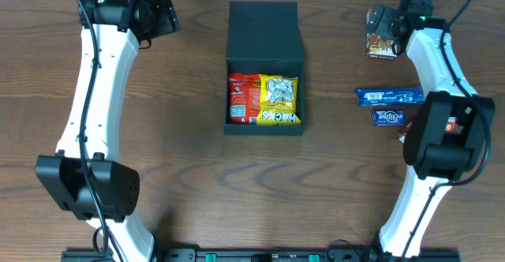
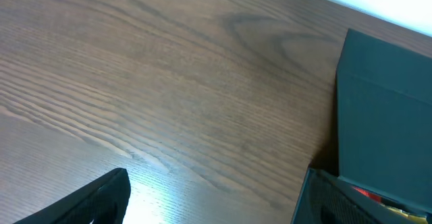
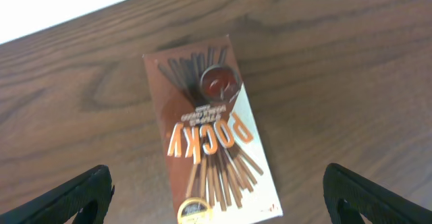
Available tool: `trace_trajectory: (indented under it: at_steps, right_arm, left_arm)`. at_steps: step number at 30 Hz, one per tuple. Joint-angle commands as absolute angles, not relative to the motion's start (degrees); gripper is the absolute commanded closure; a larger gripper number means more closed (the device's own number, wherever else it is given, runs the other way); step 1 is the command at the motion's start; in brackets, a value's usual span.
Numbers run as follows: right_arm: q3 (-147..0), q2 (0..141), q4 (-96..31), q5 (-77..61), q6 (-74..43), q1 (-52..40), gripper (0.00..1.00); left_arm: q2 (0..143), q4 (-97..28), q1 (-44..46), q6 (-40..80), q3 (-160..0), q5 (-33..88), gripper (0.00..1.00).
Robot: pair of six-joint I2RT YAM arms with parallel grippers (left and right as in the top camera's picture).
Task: Pack container
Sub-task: 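Reach the right gripper to the brown Pocky box and grasp it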
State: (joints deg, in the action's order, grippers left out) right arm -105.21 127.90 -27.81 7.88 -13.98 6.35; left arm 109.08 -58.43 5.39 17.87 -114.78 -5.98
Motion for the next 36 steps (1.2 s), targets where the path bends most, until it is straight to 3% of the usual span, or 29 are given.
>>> trace_trajectory:
  at_steps: [1,36]
  right_arm:
    - [-105.3,130.5,-27.3,9.0,-12.8,7.0,0.01]
    - [-105.3,137.4,-24.4,3.8,-8.9,7.8,0.01]
  left_arm:
    - [109.1,-58.6,5.2,16.7,-115.7,-6.0,0.14]
    - [109.1,-58.6,5.2,16.2,-115.7,-6.0,0.14]
